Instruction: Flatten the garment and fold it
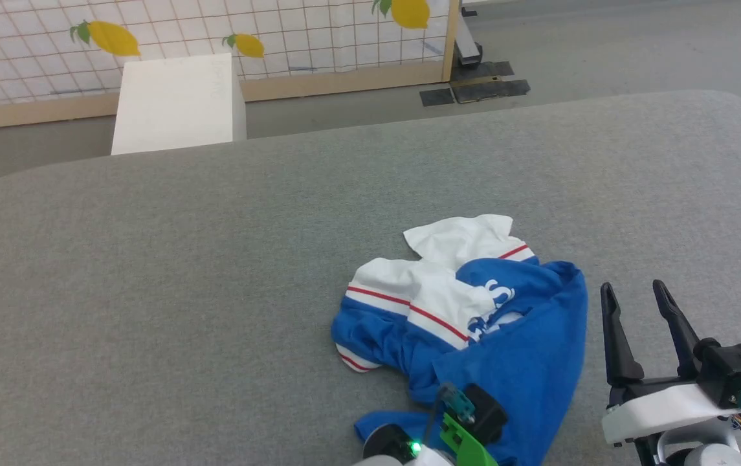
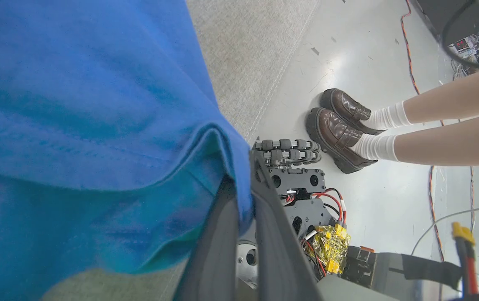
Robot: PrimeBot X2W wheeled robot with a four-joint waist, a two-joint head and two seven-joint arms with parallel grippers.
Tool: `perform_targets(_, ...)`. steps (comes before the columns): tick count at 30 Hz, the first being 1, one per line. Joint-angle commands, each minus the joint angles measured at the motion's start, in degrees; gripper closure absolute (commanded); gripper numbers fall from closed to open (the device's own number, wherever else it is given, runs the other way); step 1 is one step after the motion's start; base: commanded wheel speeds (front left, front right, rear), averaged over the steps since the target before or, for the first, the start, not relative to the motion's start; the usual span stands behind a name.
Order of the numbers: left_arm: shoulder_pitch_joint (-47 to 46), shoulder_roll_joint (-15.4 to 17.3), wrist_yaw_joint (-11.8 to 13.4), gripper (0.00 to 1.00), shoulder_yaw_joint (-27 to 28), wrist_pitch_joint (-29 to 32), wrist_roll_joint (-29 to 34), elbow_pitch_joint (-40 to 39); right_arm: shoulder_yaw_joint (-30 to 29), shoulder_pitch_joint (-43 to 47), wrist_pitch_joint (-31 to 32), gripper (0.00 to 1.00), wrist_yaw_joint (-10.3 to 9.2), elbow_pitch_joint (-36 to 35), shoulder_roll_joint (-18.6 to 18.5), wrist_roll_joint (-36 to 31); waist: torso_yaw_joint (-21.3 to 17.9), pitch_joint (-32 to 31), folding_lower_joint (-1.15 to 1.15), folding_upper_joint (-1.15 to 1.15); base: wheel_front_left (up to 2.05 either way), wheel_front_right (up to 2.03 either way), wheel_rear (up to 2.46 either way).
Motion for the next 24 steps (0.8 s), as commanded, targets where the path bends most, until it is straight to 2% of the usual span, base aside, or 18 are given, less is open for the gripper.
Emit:
perform_targets(1, 0.1, 0.3, -0.4, 0.0, 0.5, -1.0, -1.1, -0.1, 0.0, -0.8, 0.0, 0.0, -0.1, -0.3, 0.0, -0.2, 0.4, 0.0, 0.0, 0.3, 0.0, 0.0, 0.0)
perform_targets(4, -0.7, 0.5, -0.2, 0.0, 3.4, -5.3, -1.3, -0.2, 0.0, -0.8, 0.1, 0.0, -0.1, -0.4, 0.0, -0.2, 1.3, -0.2, 0.0, 0.3, 0.0, 0.0, 0.0)
perform_targets(9, -1.7, 1.8, 2.4, 0.0, 10.1, -13.3, -1.4, -1.1, 0.3, -0.5, 0.3, 0.0, -0.1, -0.6, 0.0, -0.3, 2.4, -1.2, 0.0, 0.3, 0.0, 0.0, 0.0)
perform_targets(11, -2.0, 3.1, 4.8, 0.0, 13.3, -17.5, -0.7, -1.8, 0.5, -0.2, 0.5, 0.0, -0.1, -0.7, 0.0, -0.4, 2.8, -1.7, 0.0, 0.3, 0.0, 0.0, 0.0)
perform_targets(17, 1.0, 8.3, 14.0, 0.0, 24.9, -35.6, 3.8, -4.6, 2.5, -0.5, 1.8, 0.0, -0.1, -1.8, 0.0, -1.2, 3.7, -2.7, 0.0, 0.3, 0.0, 0.0, 0.0)
perform_targets(21, 6.1, 11.2, 18.0, 0.0, 34.9, -38.2, 9.6, -9.0, 4.6, -2.6, 4.8, 0.0, -0.1, -2.6, 0.0, -2.0, 4.8, -2.2, 0.0, 0.3, 0.0, 0.0, 0.0)
perform_targets(24, 11.4, 11.0, 18.7, 0.0, 43.4, -38.3, 16.3, -14.0, 6.4, -4.9, 9.6, 0.0, -0.1, -1.6, 0.0, -2.3, 5.7, -1.4, 0.0, 0.3, 0.0, 0.0, 0.0)
